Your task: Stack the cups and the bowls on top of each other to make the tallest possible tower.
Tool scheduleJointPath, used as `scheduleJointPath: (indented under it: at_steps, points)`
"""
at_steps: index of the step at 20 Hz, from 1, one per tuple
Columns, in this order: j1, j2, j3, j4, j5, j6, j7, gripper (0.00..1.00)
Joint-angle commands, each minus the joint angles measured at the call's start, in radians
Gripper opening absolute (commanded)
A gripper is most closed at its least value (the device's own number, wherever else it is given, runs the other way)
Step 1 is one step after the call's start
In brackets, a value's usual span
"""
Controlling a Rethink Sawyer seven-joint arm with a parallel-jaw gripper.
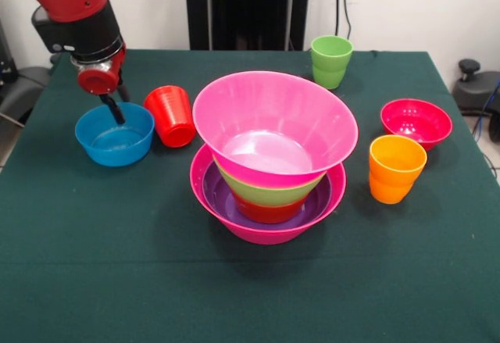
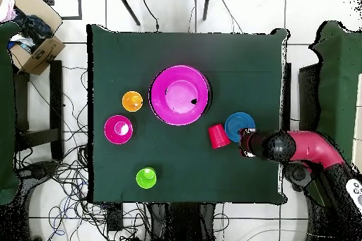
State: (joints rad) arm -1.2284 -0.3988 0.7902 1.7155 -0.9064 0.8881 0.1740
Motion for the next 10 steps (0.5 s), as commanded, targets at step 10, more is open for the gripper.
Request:
scheduleJointPath:
  at_steps: [10]
  points:
    - [0.067,0.078,-0.105,-0.069,-0.089,-0.107,0.034,1.0]
